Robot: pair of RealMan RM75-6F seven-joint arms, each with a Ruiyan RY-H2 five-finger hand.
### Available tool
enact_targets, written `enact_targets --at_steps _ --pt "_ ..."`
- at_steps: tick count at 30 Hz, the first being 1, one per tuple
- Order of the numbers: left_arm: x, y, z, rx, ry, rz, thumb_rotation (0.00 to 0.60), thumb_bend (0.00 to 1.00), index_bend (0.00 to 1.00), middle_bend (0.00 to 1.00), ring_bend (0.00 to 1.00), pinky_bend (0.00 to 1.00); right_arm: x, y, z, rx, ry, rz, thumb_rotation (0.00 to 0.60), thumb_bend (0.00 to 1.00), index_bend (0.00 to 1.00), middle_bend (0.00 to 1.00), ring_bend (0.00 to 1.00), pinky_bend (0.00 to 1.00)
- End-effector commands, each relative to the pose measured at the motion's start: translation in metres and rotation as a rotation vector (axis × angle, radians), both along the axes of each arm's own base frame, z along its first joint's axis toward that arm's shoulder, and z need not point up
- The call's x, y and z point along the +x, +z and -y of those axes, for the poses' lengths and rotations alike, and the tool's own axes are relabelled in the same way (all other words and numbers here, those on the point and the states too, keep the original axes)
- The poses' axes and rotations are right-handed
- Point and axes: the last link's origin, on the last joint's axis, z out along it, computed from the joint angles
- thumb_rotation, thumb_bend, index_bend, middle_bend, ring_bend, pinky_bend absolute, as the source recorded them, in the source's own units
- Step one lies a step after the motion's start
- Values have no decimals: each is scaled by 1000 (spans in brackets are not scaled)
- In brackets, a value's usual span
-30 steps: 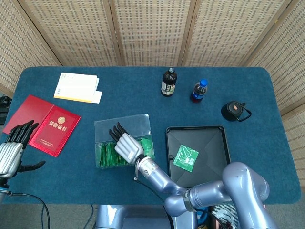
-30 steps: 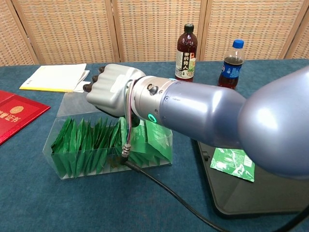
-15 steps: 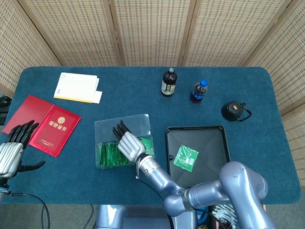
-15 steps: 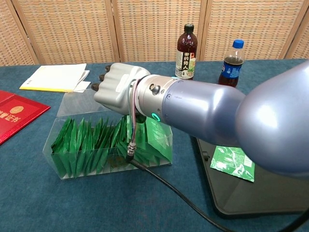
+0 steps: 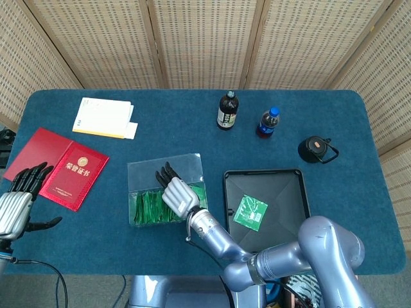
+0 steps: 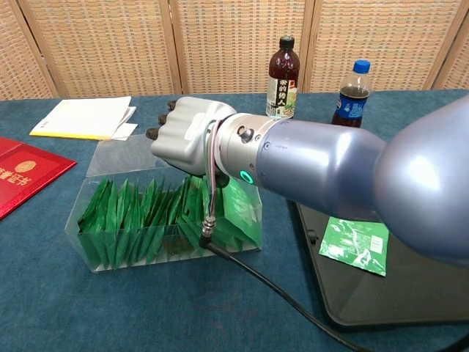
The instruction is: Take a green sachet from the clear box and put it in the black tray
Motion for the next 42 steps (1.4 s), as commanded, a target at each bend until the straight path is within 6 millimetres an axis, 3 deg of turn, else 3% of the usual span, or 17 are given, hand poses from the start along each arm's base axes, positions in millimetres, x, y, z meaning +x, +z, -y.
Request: enact_targets --at_steps 1,9,30,42 --pt "0 0 0 -1 0 1 600 60 0 0 0 0 -1 -1 1 3 -2 3 600 545 584 0 0 96" --pt "0 1 0 2 0 3 600 60 0 0 0 0 -5 0 4 4 0 25 600 562 664 0 0 110" --pt "0 0 0 -3 -1 1 600 60 0 0 0 0 -9 6 5 18 -3 66 600 580 687 0 0 115" --pt "0 -1 0 -9 -3 3 600 61 0 0 0 0 -11 33 -1 -1 26 111 600 583 691 0 0 123"
